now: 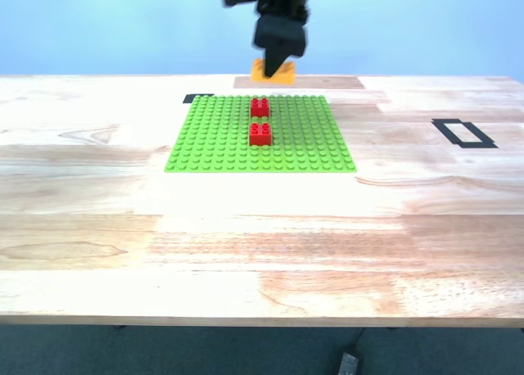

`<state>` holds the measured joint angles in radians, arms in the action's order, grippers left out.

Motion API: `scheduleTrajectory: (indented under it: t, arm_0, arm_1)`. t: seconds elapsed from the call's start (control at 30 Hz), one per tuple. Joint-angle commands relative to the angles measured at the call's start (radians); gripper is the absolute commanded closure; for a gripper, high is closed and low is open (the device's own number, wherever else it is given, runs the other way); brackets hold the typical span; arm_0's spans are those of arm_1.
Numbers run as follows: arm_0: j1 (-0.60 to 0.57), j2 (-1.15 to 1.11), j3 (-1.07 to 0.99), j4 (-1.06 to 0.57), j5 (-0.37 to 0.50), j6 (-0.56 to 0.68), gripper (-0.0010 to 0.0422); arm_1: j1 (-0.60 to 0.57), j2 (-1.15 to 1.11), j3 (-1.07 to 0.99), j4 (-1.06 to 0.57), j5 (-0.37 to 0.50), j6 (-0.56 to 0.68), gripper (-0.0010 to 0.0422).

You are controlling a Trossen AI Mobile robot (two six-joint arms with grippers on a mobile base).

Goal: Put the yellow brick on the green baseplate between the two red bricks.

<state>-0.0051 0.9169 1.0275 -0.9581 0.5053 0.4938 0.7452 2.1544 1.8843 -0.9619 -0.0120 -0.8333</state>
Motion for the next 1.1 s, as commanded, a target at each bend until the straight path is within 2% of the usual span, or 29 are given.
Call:
scheduleTrajectory:
  t: [0.03,0.4,0.77,0.97,1.1]
  arm_0:
    - [0.000,-0.001,0.001,-0.001,0.000,0.000,0.0412]
    - [0.000,-0.002,0.000,0.001,0.000,0.000,0.0413]
    - [0.000,-0.004,0.000,-0.004,0.000,0.000,0.0412]
    - [0.000,-0.004,0.001,-0.008,0.000,0.000,0.0412]
    - [0.000,-0.005,0.000,-0.008,0.000,0.000,0.0413]
  arm_1:
    - [0.027,0.053,0.043,-0.011,-0.003,-0.030,0.0351]
    - [0.025,0.089,-0.024,0.032,-0.008,-0.076,0.0351]
    - [0.019,0.103,-0.072,0.072,-0.010,-0.051,0.0351]
    - [0.019,0.152,-0.023,0.067,-0.056,0.016,0.0351]
    - [0.019,0.171,-0.004,0.053,-0.061,0.015,0.0351]
